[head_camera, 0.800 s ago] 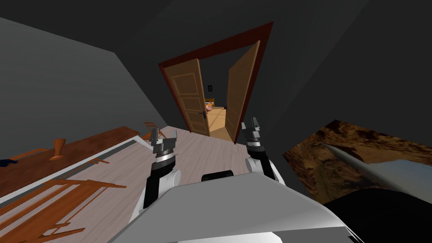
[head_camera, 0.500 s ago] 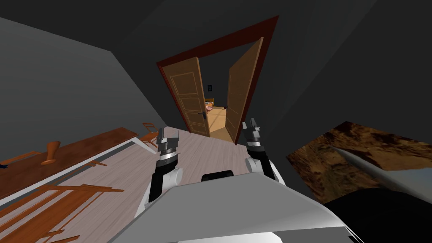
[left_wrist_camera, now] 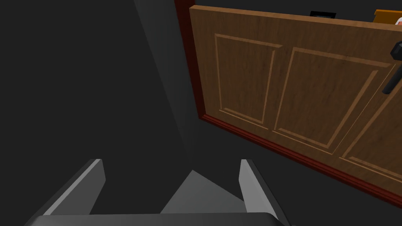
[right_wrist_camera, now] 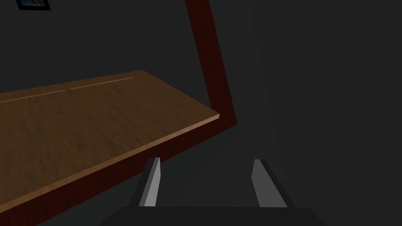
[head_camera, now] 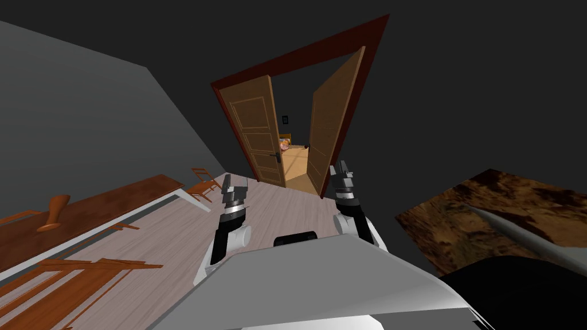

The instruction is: Push the door open

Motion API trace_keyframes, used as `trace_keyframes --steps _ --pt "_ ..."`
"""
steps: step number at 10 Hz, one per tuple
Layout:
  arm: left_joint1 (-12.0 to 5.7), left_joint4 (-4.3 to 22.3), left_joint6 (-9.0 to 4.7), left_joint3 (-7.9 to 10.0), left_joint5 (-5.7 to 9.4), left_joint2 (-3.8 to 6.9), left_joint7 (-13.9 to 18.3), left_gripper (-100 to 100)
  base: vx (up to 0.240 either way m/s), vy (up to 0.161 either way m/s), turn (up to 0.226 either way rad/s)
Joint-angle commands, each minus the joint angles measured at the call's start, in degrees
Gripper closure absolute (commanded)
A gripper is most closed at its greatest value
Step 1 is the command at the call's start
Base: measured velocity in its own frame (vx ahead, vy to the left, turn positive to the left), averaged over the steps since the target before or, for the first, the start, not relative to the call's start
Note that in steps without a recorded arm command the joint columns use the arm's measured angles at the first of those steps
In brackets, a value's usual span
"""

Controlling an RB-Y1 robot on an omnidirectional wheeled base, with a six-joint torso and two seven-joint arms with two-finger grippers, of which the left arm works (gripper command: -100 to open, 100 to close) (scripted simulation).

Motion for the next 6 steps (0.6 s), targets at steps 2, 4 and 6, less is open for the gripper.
trace_keyframes --steps 2,4,6 --pt "-1.97 2.9 0.29 -0.41 -0.23 0.25 0.1 -100 0.076 0.030 -0.011" --pt "-3.40 5.2 0.36 -0.78 -0.41 0.47 0.1 -100 0.095 0.047 -0.014" --pt "-4.92 7.6 0.43 -1.18 -0.60 0.68 0.2 -100 0.097 0.044 -0.012"
